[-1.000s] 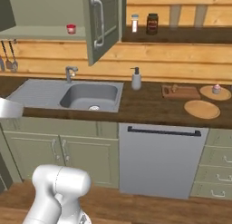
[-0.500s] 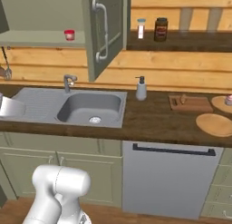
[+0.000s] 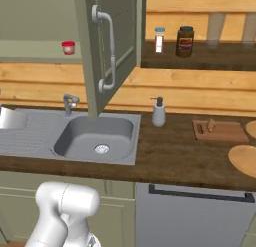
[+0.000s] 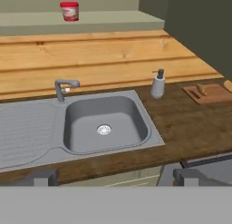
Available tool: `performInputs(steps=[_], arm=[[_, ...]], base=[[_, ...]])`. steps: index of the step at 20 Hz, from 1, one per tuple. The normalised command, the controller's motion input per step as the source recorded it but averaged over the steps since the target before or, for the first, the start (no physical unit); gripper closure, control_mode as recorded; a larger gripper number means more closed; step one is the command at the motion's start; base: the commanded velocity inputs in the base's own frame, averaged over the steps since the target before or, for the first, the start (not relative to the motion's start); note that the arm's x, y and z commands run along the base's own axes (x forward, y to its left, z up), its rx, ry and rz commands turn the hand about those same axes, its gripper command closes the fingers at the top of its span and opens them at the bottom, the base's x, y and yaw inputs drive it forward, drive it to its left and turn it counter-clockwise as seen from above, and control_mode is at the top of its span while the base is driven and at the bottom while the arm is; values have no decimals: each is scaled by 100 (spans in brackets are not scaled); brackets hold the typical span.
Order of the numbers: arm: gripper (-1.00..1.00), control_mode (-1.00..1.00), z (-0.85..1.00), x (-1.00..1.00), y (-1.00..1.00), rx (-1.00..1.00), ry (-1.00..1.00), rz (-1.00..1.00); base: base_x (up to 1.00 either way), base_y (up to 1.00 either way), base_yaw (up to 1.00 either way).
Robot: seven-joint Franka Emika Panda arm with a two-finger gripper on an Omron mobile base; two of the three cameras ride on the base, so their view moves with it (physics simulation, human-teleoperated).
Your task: From the different types of pastries on the counter, select a croissant and place it on the cutting board. Then retrieve a jar of jam from the cabinet and place it alongside the croissant on the cutting board.
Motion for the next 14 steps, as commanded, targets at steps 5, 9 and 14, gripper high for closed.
performInputs(steps=[5, 9, 14], arm=[[-100, 100, 0, 0, 0, 0, 0, 0], [-100, 100, 0, 0, 0, 0, 0, 0], [-100, 100, 0, 0, 0, 0, 0, 0]], base=[[64, 17, 0], [64, 20, 0], [58, 28, 0]])
